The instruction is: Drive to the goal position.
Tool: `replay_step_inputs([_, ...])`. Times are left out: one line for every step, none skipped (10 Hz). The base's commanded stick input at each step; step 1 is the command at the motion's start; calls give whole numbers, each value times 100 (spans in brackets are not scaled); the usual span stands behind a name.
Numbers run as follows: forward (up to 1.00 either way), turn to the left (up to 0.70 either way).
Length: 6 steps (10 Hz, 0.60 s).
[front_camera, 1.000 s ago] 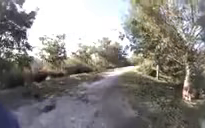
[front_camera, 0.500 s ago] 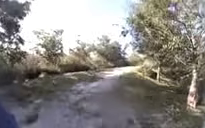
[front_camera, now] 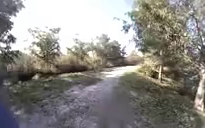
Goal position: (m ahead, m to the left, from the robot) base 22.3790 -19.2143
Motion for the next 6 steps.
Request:
replay_step_inputs([70, 0])
replay_step_inputs([70, 0])
replay_step_inputs([70, 0])
replay_step_inputs([70, 0])
replay_step_inputs([70, 0])
replay_step_inputs([70, 0])
